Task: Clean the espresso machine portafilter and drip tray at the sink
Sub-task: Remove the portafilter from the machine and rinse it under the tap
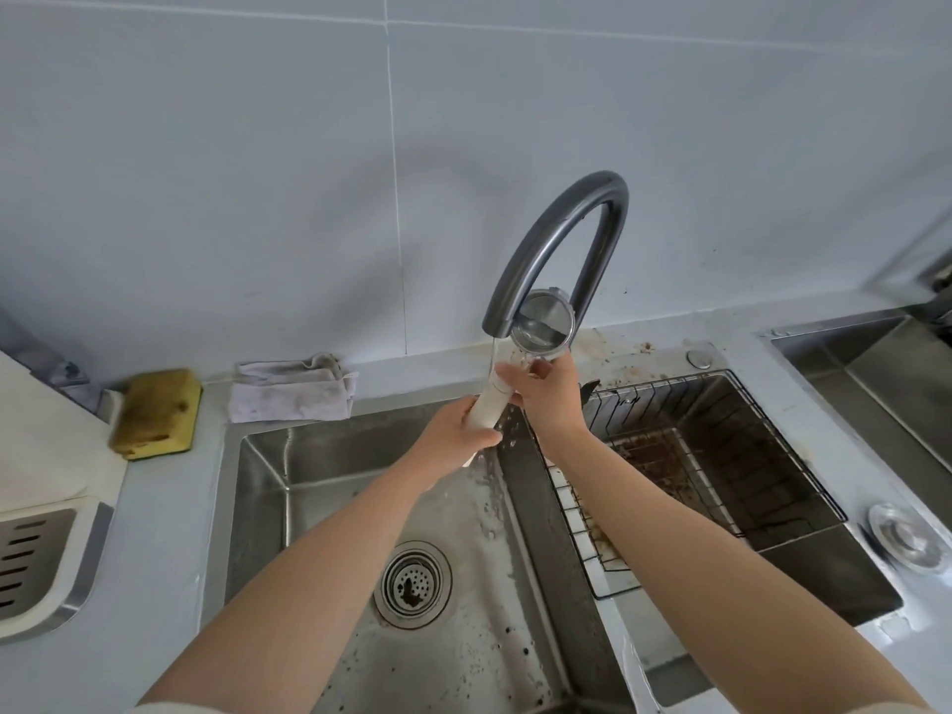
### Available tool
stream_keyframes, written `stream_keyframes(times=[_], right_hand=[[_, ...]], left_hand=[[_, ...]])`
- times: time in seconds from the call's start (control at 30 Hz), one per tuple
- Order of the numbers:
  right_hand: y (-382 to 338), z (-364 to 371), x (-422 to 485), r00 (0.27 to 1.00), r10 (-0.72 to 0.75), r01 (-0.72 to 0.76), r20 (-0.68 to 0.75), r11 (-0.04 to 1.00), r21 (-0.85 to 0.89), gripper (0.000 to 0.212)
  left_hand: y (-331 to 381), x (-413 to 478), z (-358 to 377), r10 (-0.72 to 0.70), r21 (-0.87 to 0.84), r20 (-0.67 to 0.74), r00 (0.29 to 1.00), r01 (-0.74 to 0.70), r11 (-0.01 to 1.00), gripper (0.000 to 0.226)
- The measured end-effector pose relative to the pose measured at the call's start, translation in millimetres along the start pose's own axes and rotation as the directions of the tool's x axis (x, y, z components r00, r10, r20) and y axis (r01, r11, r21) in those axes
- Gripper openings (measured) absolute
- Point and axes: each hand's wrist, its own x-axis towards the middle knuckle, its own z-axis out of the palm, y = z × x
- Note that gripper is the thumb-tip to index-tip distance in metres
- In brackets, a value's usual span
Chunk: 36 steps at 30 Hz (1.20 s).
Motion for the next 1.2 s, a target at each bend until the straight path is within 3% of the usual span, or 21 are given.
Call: stream_keyframes(times=[0.27, 0.5, 0.67, 0.77, 0.87, 1.07, 1.2], right_hand=[[-3.7, -1.8, 1.5, 0.999, -0.049, 0.048, -0.01, 0.995, -0.085, 0.031], [0.1, 6.7, -2.3, 1.0, -0.008, 0.011, 0.027, 0.991, -0.134, 0.033], [3.3, 18.0, -9.7, 0.986, 0.112, -0.1, 0.124, 0.99, -0.1, 0.032], [7.9, 20.5, -14.7, 0.971, 0.159, -0.155, 0.177, 0.987, -0.033, 0.018], [17.0, 21.6, -21.5, 0.951, 0.208, -0.217, 0.229, 0.976, 0.011, 0.017], [43.0, 20.9, -36.3, 0.946, 0.281, -0.275, 0.164, 0.96, -0.056, 0.03], [53.3, 21.3, -45.8, 0.944, 0.315, -0.305, 0.101, 0.947, -0.1, 0.037]], left_hand=[[5.0, 9.5, 10.4, -0.054, -0.04, 0.026, 0.998, 0.055, 0.998, 0.016], [-5.3, -5.8, 8.1, -0.058, -0.163, 0.008, 0.998, 0.058, 0.985, 0.016], [-23.0, -23.7, -1.1, -0.041, -0.28, 0.151, 0.988, 0.082, 0.956, 0.015], [-36.7, -35.7, -8.9, -0.079, -0.342, 0.268, 0.96, 0.172, 0.924, 0.011], [-49.8, -49.6, -11.8, -0.132, -0.369, 0.35, 0.928, 0.265, 0.891, 0.015], [-63.4, -67.2, -4.2, -0.177, -0.341, 0.233, 0.956, 0.251, 0.906, 0.024], [-64.6, -76.3, 0.4, -0.211, -0.303, 0.251, 0.945, 0.283, 0.91, 0.025]])
